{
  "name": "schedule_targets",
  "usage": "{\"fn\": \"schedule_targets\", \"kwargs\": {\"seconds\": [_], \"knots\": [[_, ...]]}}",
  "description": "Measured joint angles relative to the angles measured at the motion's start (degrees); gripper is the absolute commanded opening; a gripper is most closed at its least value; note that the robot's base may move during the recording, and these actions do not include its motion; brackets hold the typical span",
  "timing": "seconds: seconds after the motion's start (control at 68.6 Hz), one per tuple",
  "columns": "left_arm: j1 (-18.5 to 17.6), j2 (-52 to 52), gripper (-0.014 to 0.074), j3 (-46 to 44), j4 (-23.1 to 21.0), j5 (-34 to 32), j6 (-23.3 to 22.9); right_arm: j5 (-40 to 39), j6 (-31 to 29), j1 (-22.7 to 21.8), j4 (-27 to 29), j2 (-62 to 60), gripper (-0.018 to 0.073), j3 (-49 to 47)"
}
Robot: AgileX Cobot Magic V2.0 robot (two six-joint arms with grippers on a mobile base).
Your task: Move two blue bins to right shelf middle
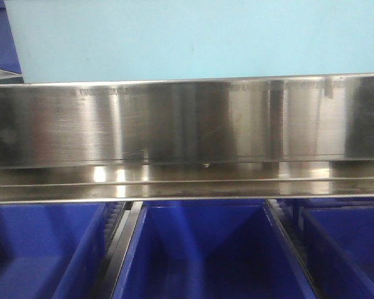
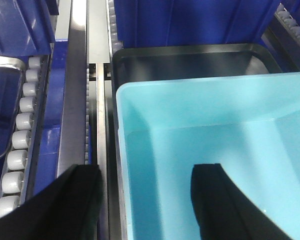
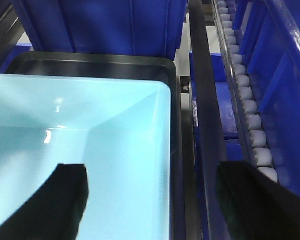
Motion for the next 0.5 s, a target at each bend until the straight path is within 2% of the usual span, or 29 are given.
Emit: {"fn": "schedule_targets", "kwargs": {"seconds": [0.335,0.495], "knots": [[0.0,1.5,0.0309,0.0,0.1,-0.1,0.0,-0.1,0.0,0.0,-0.1,1.4,0.0414,0.0],[0.0,3.2,0.0309,0.0,1.1,-0.2,0.0,-0.4,0.0,-1.9,0.6,3.9,0.0414,0.0]]}}
